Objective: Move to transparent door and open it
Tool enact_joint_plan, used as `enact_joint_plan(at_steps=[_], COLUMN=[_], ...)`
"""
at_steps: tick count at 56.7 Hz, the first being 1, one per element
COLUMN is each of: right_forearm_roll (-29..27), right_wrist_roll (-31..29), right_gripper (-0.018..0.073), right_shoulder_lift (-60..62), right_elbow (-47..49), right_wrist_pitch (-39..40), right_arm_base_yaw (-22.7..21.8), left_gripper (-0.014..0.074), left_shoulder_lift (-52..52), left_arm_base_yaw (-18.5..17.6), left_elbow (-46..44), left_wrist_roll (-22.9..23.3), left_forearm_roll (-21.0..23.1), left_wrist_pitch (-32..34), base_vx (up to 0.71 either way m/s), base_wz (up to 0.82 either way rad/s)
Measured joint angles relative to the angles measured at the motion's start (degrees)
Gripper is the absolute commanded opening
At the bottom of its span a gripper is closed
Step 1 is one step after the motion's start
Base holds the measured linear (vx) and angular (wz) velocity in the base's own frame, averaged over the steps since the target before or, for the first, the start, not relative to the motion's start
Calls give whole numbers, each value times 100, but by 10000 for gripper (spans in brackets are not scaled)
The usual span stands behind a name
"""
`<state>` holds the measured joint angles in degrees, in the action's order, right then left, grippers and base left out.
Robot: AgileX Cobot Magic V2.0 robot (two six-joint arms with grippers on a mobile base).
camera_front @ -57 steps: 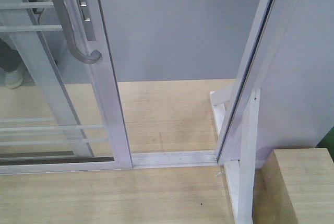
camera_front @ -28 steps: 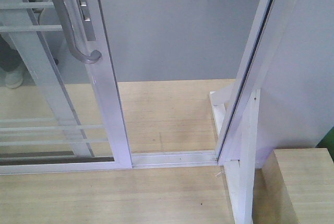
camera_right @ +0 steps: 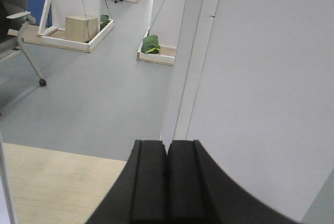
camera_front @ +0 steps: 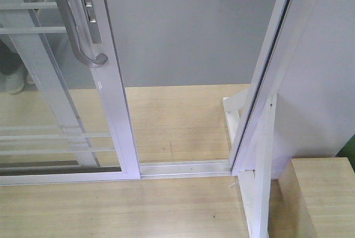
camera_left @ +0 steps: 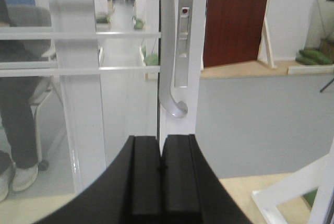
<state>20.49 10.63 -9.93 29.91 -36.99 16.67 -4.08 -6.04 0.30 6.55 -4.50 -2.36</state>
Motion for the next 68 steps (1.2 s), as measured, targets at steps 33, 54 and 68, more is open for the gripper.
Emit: enact_joint_plan(at_steps=[33, 54, 68], right_forearm_roll=[11, 11, -425], right_wrist_roll=[0, 0, -347], right_gripper=[-3, -3, -3], right_shoulder_lift=[0, 0, 0], right_elbow=[0, 0, -176], right_wrist_pitch=[-15, -15, 308], right_arm_base_yaw=[0, 0, 0], left_gripper=[1, 3, 3], left_shoulder_lift=[469, 469, 469], left_arm_base_yaw=[0, 0, 0], left_elbow=[149, 149, 149], left_wrist_roll=[0, 0, 0], left_forearm_roll=[0, 0, 0], left_wrist_pitch=[-1463, -1546, -1548], base_vx=[0, 0, 0], base_wz=[0, 0, 0])
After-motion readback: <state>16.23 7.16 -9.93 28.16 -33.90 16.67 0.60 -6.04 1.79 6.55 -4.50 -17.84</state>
